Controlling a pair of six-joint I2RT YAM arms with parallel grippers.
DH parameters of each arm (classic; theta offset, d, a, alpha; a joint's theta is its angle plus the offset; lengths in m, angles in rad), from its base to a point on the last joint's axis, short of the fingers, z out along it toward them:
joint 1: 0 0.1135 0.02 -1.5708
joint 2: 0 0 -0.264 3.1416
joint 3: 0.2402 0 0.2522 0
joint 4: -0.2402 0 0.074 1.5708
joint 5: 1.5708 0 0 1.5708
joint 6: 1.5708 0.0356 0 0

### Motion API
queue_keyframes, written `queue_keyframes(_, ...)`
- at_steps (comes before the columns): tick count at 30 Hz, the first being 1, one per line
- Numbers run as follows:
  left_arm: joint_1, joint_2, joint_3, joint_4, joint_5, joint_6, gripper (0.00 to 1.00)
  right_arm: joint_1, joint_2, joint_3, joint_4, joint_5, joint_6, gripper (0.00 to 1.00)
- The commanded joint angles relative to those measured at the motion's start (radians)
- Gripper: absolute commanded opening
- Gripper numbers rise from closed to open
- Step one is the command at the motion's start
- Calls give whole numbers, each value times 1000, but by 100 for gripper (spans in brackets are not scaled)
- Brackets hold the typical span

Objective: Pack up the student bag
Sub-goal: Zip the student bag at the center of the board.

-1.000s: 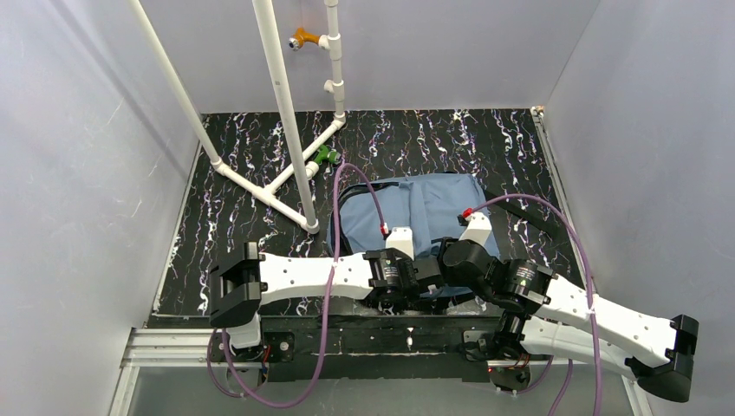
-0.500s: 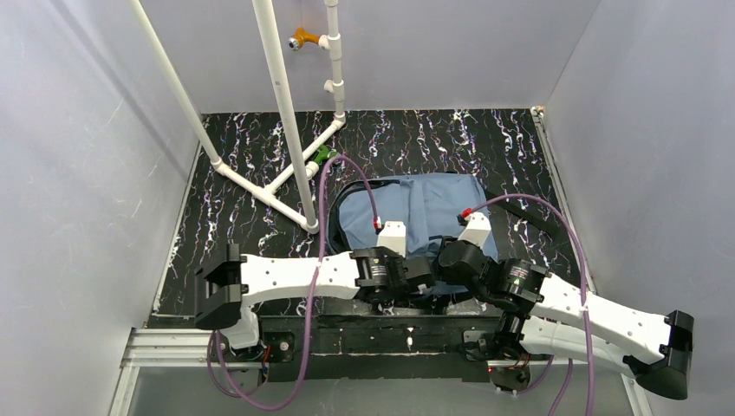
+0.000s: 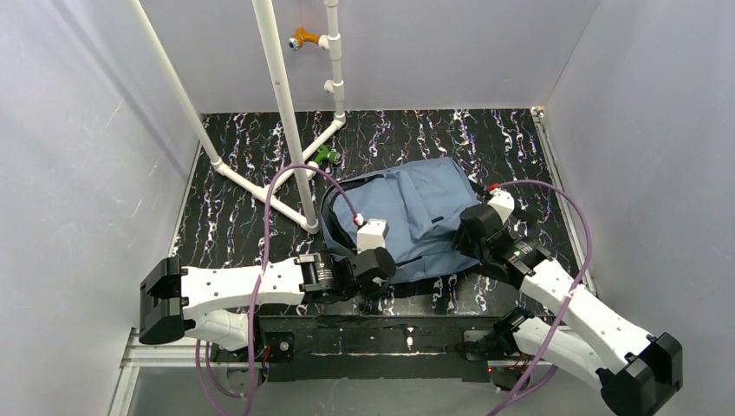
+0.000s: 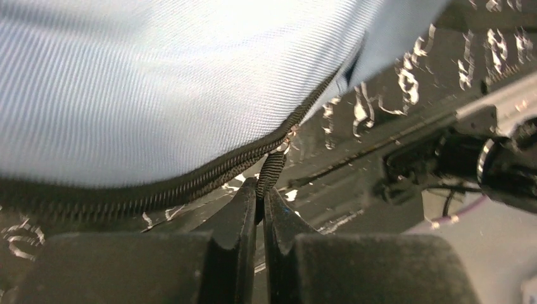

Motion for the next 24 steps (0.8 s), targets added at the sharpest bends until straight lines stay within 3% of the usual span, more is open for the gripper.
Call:
queue_keyframes(1,4,-6,-5,103,176,209,0,-123,28,46,-17,62,-177,52)
queue_keyframes(3,5,52,49,164,234,245,0,-123,26,85,-44,-9,-178,56)
queue_keyframes(8,14,201,197,261,329,274,0,-124,-38,143,-161,-189,-122,86)
queue_keyframes(11,21,255,239,282,385,291,0,-123,-113,118,-179,-312,-75,92)
queue_keyframes(18,24,240,206,327,486,287,0,-123,-229,-68,-8,-579,97,94)
queue_keyframes(24,24,206,180,295,503,267,0,-123,-235,-181,113,-527,205,80)
